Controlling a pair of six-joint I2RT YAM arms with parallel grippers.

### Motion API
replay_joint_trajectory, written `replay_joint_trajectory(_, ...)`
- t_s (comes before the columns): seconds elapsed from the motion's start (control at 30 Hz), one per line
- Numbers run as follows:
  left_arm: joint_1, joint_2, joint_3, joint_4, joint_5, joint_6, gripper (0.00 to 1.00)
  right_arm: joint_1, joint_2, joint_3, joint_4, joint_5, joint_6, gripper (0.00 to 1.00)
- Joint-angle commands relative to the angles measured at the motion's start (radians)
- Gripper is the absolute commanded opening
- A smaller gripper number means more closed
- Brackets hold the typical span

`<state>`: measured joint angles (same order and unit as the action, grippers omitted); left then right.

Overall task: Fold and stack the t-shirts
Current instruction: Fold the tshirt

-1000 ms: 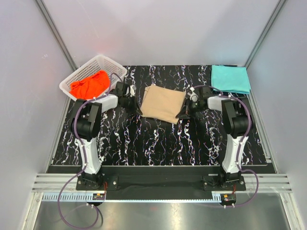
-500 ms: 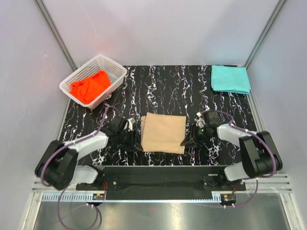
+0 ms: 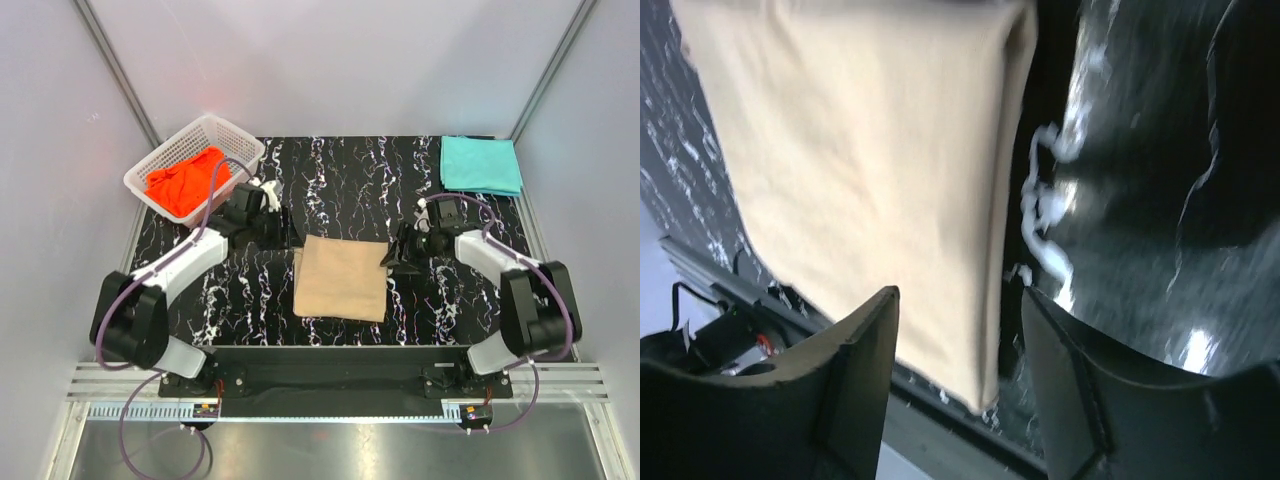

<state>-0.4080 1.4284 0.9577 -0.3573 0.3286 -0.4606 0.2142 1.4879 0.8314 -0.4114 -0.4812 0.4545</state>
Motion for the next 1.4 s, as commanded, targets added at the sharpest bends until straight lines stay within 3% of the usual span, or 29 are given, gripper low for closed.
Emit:
replay_joint_trajectory(0.0,0.023,0.098,0.085,0.083,0.044,0.121,0.54,-0.029,0.098,0.058,0.08,-0.049,-0.086,0.57)
replay_joint_trajectory(0.3,0.024,0.34,0.157,0.181,0.095,0.203,0.51,-0.059,0.281,0.162,0.19,-0.138,-0.126,0.53)
replay_joint_trajectory(0.57,0.026,0.455,0.257,0.199,0.133,0.235,0.51,-0.093,0.373,0.221,0.243,-0.203,-0.129,0.54)
replay_joint_trajectory(0.9,0.028,0.512,0.28,0.207,0.191,0.252,0.47,-0.108,0.403,0.241,0.24,-0.231,-0.151,0.36)
replay_joint_trajectory(1.03,0.028,0.507,0.28,0.212,0.198,0.249,0.37,-0.111,0.397,0.247,0.246,-0.24,-0.148,0.29)
replay_joint_trajectory(1.23,0.028,0.486,0.303,0.179,0.205,0.237,0.12,-0.111,0.41,0.239,0.284,-0.283,-0.131,0.01)
replay_joint_trajectory(1.27,0.028,0.478,0.306,0.173,0.205,0.232,0.02,-0.111,0.411,0.232,0.289,-0.287,-0.125,0.0)
replay_joint_trajectory(1.37,0.028,0.463,0.311,0.158,0.205,0.215,0.0,-0.111,0.405,0.212,0.309,-0.296,-0.119,0.0)
